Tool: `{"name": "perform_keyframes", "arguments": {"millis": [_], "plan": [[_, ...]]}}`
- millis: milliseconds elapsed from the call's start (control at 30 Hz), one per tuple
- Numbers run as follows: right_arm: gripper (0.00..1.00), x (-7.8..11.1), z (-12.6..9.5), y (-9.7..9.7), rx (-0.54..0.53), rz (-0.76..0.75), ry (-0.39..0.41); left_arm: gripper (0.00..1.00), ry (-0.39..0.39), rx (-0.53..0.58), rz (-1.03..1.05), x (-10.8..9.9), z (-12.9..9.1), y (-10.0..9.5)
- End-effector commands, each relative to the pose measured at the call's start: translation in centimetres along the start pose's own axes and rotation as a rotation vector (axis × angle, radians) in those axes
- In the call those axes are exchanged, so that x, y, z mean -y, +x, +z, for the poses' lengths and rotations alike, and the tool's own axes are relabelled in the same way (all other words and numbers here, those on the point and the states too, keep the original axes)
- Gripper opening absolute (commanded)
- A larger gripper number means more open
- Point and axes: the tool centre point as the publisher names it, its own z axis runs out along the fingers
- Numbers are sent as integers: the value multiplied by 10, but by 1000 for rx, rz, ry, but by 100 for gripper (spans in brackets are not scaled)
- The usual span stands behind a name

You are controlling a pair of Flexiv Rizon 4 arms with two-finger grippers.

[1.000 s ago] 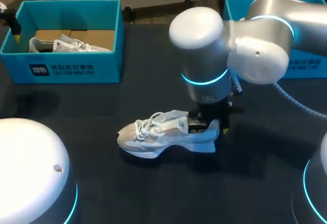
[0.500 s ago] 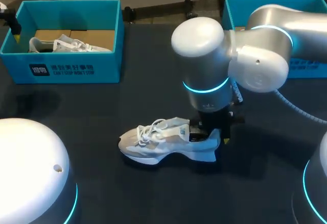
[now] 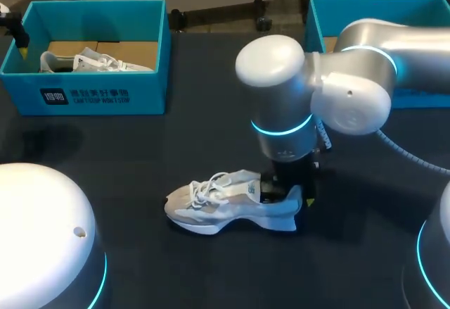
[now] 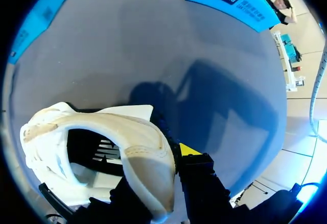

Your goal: Take the shoe out of the shoebox, open the shoe tongue, remove and reinsert the insole, then place the shoe into the shoebox

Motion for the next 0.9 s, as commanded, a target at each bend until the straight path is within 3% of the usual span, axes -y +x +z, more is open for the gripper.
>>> {"name": "perform_keyframes", "arguments": {"millis": [33,233,267,300,367,500,600,633,900], "plan": [[0,-1,6,4,1,0,9,100,-1,-2,1,1,0,0],[1,0,12,6,-7,3,21,100,-1,-2,1,1,0,0],[10,0,12,6,-7,3,22,100,-1,-2,1,1,0,0],[10,0,12,6,-7,3,22,100,-1,-2,1,1,0,0],[30,0,11,6,-9,4,19,100,-1,-2,1,1,0,0],[49,1,8,6,-19,4,13,100,-1,-2,1,1,0,0],[91,2,4,4,-30,17,4,100,-1,-2,1,1,0,0],[100,3,0,3,-48,22,-2,100,-1,-2,1,1,0,0],[100,8,-36,-6,-170,-15,-38,100,-1,-2,1,1,0,0]]}}
